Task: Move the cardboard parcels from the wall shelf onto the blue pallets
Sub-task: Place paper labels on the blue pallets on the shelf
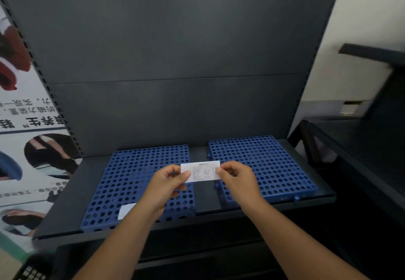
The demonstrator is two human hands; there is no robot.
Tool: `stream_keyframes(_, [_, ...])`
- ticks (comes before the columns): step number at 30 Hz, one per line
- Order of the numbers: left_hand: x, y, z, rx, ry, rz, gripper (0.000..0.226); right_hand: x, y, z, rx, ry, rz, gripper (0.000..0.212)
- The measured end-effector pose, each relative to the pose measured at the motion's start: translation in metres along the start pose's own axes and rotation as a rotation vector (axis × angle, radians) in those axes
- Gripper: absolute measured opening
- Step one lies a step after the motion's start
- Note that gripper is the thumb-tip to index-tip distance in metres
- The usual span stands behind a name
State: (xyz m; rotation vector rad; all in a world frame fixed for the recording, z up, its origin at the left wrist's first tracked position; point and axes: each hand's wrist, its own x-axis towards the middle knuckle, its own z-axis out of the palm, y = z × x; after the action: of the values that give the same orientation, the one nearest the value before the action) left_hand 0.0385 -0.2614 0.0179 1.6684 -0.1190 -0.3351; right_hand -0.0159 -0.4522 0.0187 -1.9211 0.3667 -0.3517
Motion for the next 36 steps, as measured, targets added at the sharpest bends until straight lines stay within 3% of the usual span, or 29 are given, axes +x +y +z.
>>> stream_keyframes(6, [0.001,0.007,0.062,-0.001,-0.006,-0.023,0.017,0.008,0.022,-0.073,0.013,0.008,0.008,0.009])
stream_keyframes(13, [-0.004,0.007,0.112,0.018,0.058,-0.034,0.017,0.033,0.071,-0.142,-0.084,0.036,0.165,0.007])
stream_keyframes(20, [-0.009,0.0,0.129,0.013,0.131,-0.074,0.017,0.047,0.12,-0.15,-0.335,0.042,0.219,0.012])
stream_keyframes(26, [-0.01,-0.008,0.134,0.017,0.164,-0.094,0.016,0.053,0.128,-0.148,-0.502,0.037,0.15,0.015])
stream_keyframes(36, [-0.016,-0.014,0.151,0.0,0.158,-0.094,0.016,0.052,0.132,-0.157,-0.516,0.012,0.068,0.014])
